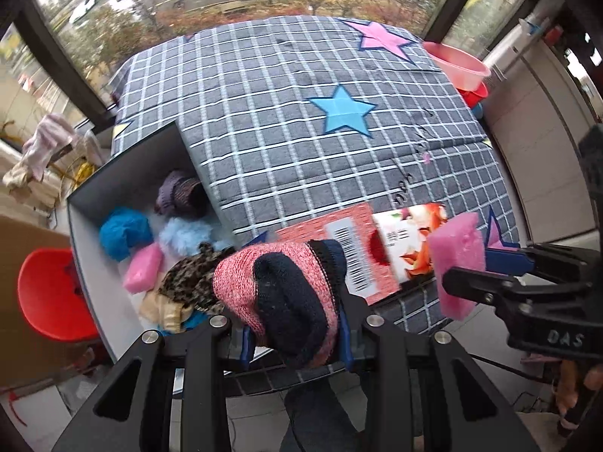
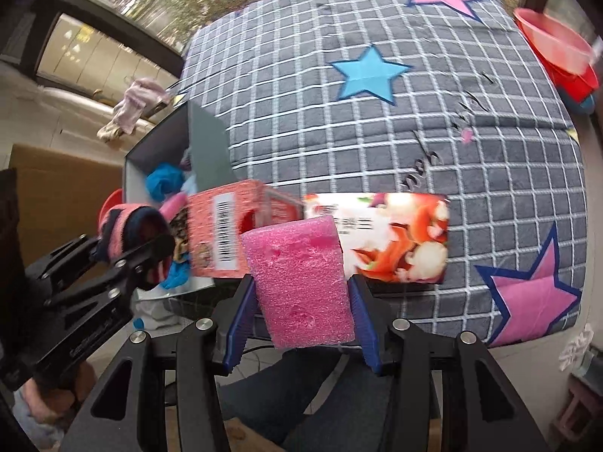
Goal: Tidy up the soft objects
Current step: 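Carry the pink-and-black sock and pink sponge with both tools over the white box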
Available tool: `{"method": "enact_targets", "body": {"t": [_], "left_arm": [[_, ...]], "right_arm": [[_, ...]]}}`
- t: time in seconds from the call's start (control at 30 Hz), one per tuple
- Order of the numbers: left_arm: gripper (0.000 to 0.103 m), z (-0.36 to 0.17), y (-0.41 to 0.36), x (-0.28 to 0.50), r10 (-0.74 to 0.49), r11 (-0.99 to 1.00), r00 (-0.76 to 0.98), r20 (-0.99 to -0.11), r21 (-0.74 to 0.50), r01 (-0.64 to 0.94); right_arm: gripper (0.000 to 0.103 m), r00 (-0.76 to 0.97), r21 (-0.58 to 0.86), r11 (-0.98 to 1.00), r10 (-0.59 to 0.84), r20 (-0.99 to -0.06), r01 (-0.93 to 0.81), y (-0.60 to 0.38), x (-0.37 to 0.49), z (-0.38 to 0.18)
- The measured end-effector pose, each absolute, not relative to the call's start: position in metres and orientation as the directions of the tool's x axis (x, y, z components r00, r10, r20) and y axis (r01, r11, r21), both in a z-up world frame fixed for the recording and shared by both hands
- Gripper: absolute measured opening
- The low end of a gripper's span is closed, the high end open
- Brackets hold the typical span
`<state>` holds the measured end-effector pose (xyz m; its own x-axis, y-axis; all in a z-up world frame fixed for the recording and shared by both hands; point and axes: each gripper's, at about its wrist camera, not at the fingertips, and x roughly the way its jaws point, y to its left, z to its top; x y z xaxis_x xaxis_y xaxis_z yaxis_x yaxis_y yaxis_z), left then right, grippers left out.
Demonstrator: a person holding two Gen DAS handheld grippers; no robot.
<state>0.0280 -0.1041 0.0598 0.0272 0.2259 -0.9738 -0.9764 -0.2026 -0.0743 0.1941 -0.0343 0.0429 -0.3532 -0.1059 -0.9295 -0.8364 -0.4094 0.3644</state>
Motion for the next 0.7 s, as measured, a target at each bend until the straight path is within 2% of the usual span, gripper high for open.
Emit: {"method": "enact_targets", "body": {"t": [0.7], "left_arm": [[0.037,0.047,-0.172,-0.080,0.208,-0.503,-0.046,-0.977,-0.066,-0.862]], "right_arm": [[0.050,-0.335,0.365,-0.682,-0.184,-0.924,-0.634,-0.072,0.040,0.060]]}}
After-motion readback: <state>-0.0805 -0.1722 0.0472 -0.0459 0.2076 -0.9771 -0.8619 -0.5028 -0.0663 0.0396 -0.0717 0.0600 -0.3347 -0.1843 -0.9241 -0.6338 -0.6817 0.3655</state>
